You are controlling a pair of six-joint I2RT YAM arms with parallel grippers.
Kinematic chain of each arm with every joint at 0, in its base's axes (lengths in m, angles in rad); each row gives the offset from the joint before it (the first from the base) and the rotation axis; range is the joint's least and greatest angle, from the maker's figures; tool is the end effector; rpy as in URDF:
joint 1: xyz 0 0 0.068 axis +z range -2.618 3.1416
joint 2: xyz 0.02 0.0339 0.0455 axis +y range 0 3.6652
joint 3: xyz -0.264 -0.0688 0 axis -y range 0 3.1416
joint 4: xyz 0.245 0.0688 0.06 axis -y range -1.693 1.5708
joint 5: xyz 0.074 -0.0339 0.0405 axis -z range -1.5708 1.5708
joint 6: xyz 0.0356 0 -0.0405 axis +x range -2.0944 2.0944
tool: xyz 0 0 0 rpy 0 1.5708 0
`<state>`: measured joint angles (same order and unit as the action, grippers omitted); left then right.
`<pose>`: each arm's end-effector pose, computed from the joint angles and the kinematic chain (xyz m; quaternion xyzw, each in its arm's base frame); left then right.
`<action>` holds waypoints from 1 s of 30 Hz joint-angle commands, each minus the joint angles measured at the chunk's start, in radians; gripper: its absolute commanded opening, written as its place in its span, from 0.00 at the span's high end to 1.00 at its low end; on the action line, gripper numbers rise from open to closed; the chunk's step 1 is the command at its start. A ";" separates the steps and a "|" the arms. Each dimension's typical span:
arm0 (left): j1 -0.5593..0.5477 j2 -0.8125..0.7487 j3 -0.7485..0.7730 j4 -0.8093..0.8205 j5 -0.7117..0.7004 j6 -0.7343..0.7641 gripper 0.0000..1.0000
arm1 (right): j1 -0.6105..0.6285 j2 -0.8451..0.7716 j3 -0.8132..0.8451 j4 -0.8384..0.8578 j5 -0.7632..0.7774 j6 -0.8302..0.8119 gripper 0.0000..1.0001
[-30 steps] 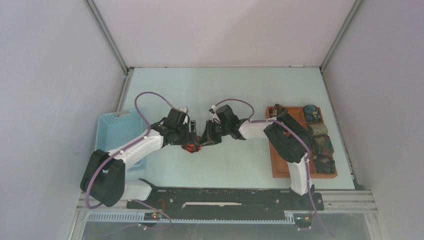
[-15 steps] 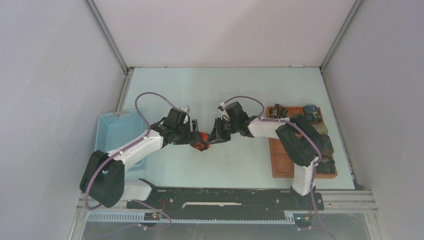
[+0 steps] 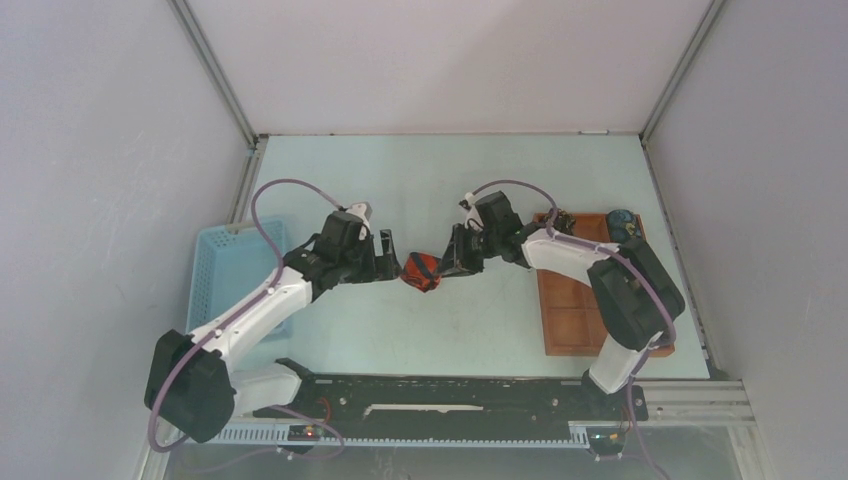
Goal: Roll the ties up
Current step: Pick up the tie at the center of the board, then place the tie in the storage box.
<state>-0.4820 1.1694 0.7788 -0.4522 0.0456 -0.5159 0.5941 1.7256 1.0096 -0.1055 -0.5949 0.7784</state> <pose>0.2111 -0.1123 0.2369 -0.0077 0.9342 -0.1890 0.3023 0.2833 0.2155 0.1830 -0.0249 0.8959 0.4327 0.0978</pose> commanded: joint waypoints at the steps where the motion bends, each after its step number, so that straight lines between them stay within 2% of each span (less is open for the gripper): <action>1: -0.003 -0.062 0.051 -0.045 -0.041 0.005 0.00 | -0.039 -0.095 0.000 -0.082 -0.007 -0.051 1.00; 12: -0.003 -0.239 0.117 -0.246 -0.131 0.088 0.00 | -0.265 -0.344 -0.043 -0.356 -0.008 -0.168 1.00; 18: -0.003 -0.351 0.115 -0.330 -0.167 0.121 0.00 | -0.472 -0.496 -0.064 -0.547 0.004 -0.268 1.00; 25: -0.003 -0.456 0.062 -0.339 -0.178 0.116 0.00 | -0.749 -0.588 -0.069 -0.660 -0.054 -0.342 1.00; 30: -0.003 -0.489 0.013 -0.296 -0.159 0.103 0.00 | -0.850 -0.574 -0.071 -0.703 -0.056 -0.375 1.00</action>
<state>-0.4820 0.7002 0.8261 -0.7769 -0.1059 -0.4171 -0.2180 1.1584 0.9401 -0.7509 -0.6159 0.4526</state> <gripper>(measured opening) 0.996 0.200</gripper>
